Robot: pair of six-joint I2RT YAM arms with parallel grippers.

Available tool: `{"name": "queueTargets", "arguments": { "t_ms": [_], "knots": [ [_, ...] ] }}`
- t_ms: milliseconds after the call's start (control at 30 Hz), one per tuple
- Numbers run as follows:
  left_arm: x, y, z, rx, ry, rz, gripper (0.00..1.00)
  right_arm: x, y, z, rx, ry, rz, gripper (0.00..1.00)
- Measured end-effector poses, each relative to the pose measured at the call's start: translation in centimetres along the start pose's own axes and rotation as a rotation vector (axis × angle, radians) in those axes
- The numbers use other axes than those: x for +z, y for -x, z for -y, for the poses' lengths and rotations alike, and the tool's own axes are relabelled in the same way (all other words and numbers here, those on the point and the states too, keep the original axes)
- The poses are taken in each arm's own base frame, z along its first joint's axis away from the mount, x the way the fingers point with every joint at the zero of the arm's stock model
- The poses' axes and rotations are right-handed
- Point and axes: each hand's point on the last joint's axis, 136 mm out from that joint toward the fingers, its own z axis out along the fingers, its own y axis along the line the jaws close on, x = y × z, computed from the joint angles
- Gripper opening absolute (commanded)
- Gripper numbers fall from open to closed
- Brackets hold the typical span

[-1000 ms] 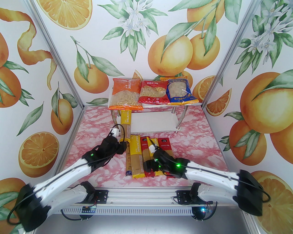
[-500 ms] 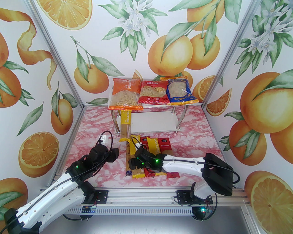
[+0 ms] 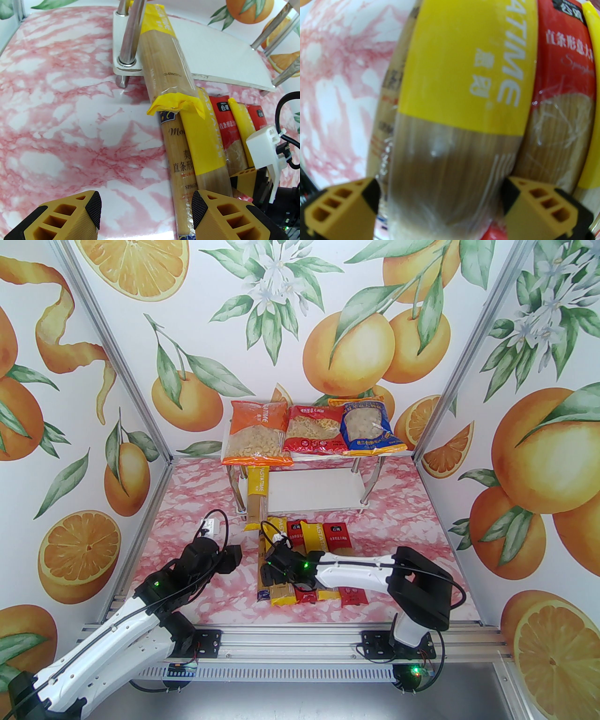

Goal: Place and organize the pasta boxes and bags onto the shelf

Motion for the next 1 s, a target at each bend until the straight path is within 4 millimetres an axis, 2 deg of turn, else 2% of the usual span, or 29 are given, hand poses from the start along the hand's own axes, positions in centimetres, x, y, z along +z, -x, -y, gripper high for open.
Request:
{"name": "queueTargets", "arguments": {
  "t_ms": [100,200,300,400,467,533,767,1000],
  "knots": [
    [-0.2,0.2,-0.2,-0.010,-0.001,0.013,0.68,0.2,-0.1,0.1,0.000,-0.003,-0.003,0.75],
    [-0.2,0.1,-0.4,-0.016,-0.001,0.015,0.68,0.3,-0.1,0.1,0.007,0.000,-0.005,0.67],
    [-0.1,-0.2,-0.6,-0.018,0.000,0.009,0.68,0.4,-0.1,0.0,0.016,0.010,-0.003,0.53],
    [0.0,-0.4,-0.7,-0.017,0.000,0.002,0.68,0.5,-0.1,-0.1,0.029,0.017,0.001,0.28],
    [0.0,-0.5,-0.7,-0.019,-0.002,-0.001,0.68,0.3,0.2,-0.1,0.049,0.019,0.008,0.08],
    [0.0,-0.5,-0.7,-0.021,-0.001,0.000,0.68,0.0,0.7,-0.4,0.059,0.031,0.022,0.00],
    [0.2,-0.3,-0.9,-0.007,0.007,0.002,0.68,-0.5,1.0,-0.5,0.061,0.044,0.036,0.00],
    [0.4,-0.2,-0.9,-0.006,0.006,0.000,0.68,-2.3,-0.8,1.4,0.036,0.014,0.001,0.00]
  ]
}}
